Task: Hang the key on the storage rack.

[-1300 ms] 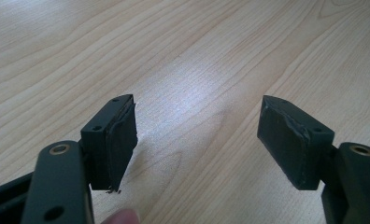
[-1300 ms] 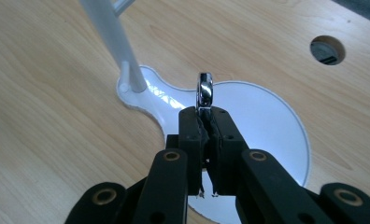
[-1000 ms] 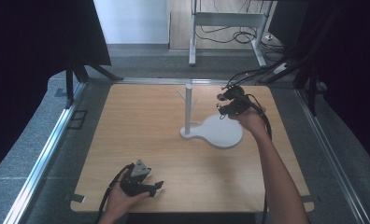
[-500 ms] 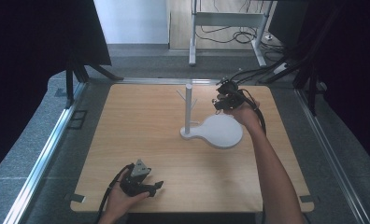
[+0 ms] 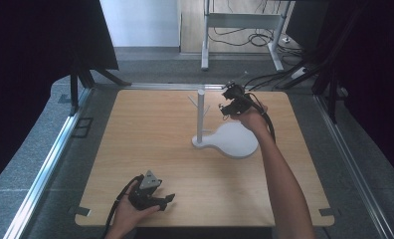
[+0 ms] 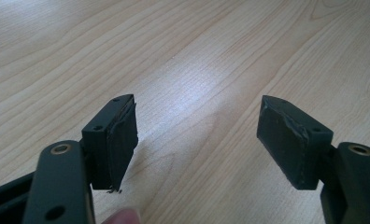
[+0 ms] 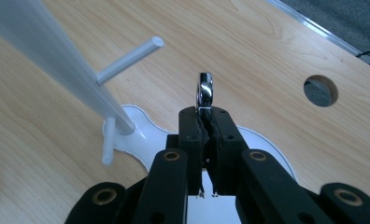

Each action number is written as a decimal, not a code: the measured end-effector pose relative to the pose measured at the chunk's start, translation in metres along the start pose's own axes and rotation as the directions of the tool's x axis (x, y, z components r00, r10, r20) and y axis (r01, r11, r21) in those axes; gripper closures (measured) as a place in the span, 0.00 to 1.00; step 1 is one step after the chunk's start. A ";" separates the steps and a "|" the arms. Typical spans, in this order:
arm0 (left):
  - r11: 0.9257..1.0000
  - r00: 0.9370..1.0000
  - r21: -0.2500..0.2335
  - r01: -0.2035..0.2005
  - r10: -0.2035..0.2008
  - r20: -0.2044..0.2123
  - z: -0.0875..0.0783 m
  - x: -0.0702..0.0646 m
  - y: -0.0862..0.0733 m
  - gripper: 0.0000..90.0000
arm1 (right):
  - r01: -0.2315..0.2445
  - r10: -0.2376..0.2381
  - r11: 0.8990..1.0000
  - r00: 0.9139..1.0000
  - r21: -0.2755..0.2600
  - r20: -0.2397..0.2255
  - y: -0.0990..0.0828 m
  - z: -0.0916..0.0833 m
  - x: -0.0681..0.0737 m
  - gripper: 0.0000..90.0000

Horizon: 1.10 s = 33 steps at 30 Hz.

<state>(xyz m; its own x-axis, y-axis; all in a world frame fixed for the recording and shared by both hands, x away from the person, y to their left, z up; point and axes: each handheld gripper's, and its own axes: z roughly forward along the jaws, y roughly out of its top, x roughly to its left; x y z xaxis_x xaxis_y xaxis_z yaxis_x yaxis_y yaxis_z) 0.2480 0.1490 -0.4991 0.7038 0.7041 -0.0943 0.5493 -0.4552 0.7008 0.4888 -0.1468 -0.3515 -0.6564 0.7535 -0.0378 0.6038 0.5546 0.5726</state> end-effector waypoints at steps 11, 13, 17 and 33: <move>1.000 1.000 -0.002 -0.001 0.001 0.005 -0.001 0.000 0.000 0.33 | 0.005 -0.005 1.000 1.000 0.010 -0.008 0.010 0.018 0.007 0.94; 1.000 1.000 -0.003 0.000 0.000 0.005 -0.001 0.000 0.000 0.33 | 0.008 -0.008 1.000 1.000 0.007 -0.008 0.012 0.018 0.008 0.94; 1.000 1.000 -0.003 0.001 -0.001 0.006 0.000 0.000 0.000 0.33 | 0.013 -0.013 1.000 1.000 0.000 -0.008 0.015 0.017 0.010 0.94; 1.000 1.000 0.002 -0.003 0.003 0.009 0.000 -0.001 0.000 0.33 | 0.046 -0.046 0.999 0.999 -0.002 0.008 0.021 0.021 0.026 0.94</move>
<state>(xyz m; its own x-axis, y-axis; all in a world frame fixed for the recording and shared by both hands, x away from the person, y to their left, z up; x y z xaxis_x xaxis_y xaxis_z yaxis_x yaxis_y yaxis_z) 0.2477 0.1482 -0.4993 0.7094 0.6978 -0.0988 0.5483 -0.4583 0.6995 0.4942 -0.1085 -0.3579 -0.6798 0.7301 -0.0703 0.5722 0.5879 0.5718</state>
